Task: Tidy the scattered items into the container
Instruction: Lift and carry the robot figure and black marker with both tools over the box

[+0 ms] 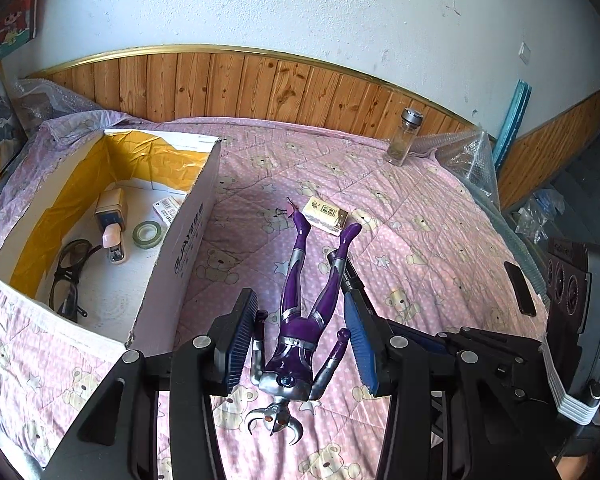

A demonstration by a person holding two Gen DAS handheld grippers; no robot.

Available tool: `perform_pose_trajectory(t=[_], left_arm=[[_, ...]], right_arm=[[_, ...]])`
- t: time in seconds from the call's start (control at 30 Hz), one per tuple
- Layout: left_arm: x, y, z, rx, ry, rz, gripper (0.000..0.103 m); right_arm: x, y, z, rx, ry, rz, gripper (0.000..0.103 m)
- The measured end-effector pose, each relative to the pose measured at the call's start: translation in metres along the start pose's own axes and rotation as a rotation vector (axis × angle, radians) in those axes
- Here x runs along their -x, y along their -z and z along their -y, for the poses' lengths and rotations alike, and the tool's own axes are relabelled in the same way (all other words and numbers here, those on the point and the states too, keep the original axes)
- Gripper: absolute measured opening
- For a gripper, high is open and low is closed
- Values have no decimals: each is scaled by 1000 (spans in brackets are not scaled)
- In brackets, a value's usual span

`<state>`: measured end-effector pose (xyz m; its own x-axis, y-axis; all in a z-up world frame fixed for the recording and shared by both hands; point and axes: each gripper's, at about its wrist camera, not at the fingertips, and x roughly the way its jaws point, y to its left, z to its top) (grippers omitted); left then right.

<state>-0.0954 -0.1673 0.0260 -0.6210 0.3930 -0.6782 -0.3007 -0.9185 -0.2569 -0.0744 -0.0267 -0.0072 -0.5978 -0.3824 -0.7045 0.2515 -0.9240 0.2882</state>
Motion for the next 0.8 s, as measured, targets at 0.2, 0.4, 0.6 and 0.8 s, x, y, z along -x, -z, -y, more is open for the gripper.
perform_pose_trajectory(t=[0.2,0.4,0.6,0.8], left_arm=[[19,-1,-13,26,4,34,46],[30,-1,-29,61,3,54,46],[38,-2,-43,91,0,70,46],[46,-6,-57,121,-11,92,46]], right_arm=[[2,-5,-20,40,-10,9,14],[5,-11,-35,69,-15,18,14],[7,-21,-47,98,-18,31,14],[7,-32,-60,131,-26,43,14]])
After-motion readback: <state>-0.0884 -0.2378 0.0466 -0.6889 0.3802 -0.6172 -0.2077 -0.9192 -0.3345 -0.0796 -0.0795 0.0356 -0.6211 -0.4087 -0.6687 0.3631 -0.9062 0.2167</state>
